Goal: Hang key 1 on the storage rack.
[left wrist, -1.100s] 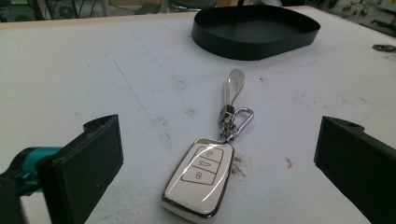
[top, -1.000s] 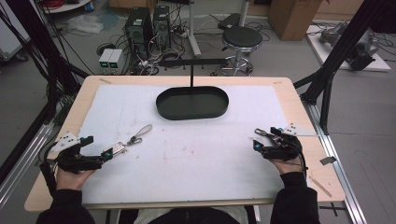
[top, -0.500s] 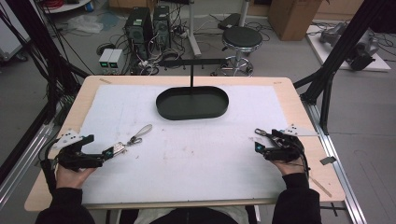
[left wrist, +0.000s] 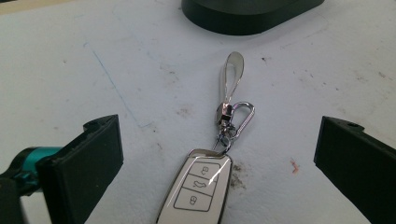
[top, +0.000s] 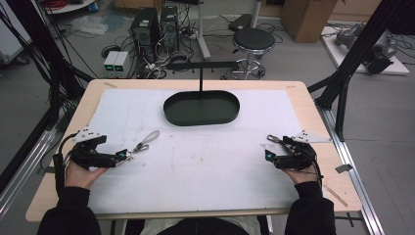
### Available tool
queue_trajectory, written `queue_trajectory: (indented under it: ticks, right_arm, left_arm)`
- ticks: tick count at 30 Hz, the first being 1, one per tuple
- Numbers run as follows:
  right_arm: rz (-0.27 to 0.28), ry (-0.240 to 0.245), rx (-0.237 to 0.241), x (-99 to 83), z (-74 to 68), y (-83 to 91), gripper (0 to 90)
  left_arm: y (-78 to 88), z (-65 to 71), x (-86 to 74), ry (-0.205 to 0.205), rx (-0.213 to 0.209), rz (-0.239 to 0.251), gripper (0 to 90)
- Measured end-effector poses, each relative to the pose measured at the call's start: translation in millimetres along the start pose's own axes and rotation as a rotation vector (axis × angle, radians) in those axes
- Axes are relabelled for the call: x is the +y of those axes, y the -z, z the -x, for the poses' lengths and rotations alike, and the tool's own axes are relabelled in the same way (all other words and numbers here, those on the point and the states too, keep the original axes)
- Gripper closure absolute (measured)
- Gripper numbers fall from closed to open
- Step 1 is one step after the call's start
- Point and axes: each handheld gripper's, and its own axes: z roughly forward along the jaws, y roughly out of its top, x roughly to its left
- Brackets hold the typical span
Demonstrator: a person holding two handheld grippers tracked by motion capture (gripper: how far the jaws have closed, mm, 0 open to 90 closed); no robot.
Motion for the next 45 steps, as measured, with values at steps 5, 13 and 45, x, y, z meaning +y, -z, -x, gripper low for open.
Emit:
queue_trajectory:
  ticks: [5,13,45]
  right_arm:
    - [0.001,-0.005,0.003,0.0,-0.8,-0.3,0.8]
    - [-0.001,-0.004,0.005,0.0,-1.1,-0.4,0.8]
    - [-0.008,0.003,-0.018,-0.3,-1.5,-0.1,0.8]
  left_arm:
    - [-5.4,-1.0,9.4,-0.02,0.003,-0.033,1.7]
    - [-16.6,0.6,25.0,-0.053,-0.013,-0.079,1.7]
    - [-101.0,11.6,60.5,-0.155,-0.082,-0.391,3.7]
